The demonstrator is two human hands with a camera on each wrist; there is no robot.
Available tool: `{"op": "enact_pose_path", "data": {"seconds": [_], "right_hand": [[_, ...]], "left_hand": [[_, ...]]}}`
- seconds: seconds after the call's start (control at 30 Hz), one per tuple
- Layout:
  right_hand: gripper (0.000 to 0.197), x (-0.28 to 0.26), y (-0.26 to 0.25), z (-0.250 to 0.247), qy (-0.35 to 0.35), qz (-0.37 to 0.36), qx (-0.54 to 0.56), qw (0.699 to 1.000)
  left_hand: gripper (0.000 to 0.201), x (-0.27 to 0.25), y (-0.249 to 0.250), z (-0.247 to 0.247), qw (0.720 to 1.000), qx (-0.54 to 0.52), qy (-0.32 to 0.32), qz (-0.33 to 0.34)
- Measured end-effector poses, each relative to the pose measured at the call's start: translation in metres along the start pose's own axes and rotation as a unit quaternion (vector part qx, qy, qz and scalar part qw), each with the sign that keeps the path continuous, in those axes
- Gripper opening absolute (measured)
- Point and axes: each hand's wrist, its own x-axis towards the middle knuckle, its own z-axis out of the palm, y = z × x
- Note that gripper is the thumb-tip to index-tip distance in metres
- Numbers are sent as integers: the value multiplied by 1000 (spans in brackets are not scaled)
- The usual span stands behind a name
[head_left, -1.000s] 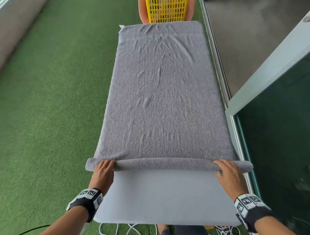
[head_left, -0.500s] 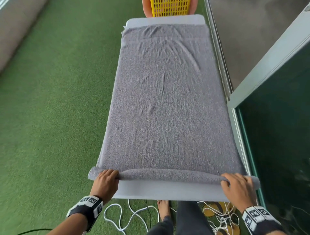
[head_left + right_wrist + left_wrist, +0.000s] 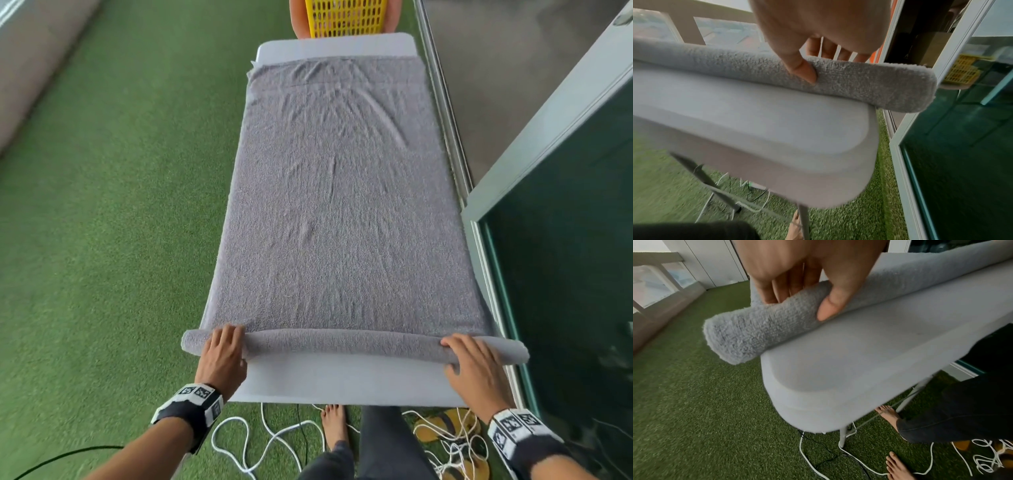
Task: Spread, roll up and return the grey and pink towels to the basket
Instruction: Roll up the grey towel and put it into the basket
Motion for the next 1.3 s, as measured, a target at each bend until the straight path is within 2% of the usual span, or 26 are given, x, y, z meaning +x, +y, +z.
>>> {"op": "enact_pose_path", "data": {"seconds": [0.07, 0.13, 0.17, 0.3, 0.33, 0.4, 0.5, 0.57, 0.7, 0.8, 0.87, 0.97, 1.03, 1.17, 1.3], "right_hand": [[37, 11, 2, -2, -3, 3, 6, 1000], [27, 25, 4, -8, 5, 2, 15, 1000], [28, 34, 3, -11, 8, 0, 30, 1000], [40, 52, 3, -15, 53, 7, 72, 996], [45, 50, 3, -13, 41, 3, 74, 996], [52, 40, 3, -4, -7, -11, 65, 998], [64, 32, 4, 2, -33, -21, 20, 999], [62, 43, 0, -7, -47, 1, -2, 999], [37, 80, -4, -31, -86, 11, -25, 996], [35, 104, 2, -40, -31, 6, -4, 999], [42, 111, 3, -38, -30, 1, 9, 1000], [52, 108, 2, -28, -113, 0, -13, 994], [56, 101, 1, -25, -104, 9, -19, 994], [50, 70, -8, -20, -68, 40, -7, 997], [48, 31, -11, -15, -42, 47, 10, 998]], "left_hand": [[39, 3, -4, -1, 1000, -13, -12, 8], [9, 9, -6, -2, 999, -22, 23, 30], [8, 12, -8, -4, 998, -35, 33, 30], [63, 27, -21, 1, 998, -30, 46, 15], [65, 26, -22, 5, 999, -24, 42, 11], [58, 19, -23, 15, 999, -31, 28, 26], [72, 16, -21, 14, 999, -16, 14, 34], [64, 26, -18, 5, 1000, -3, 8, 18], [22, 60, -10, -24, 999, 42, -1, 9], [49, 82, -10, -35, 1000, 3, 22, -12], [53, 87, -10, -37, 999, -33, 22, -7], [53, 84, -12, -33, 999, -17, -26, 25], [45, 80, -10, -30, 999, -26, -29, 14], [19, 51, 0, -22, 999, -42, -9, 2], [27, 6, 0, -5, 998, -59, 5, 28]]}}
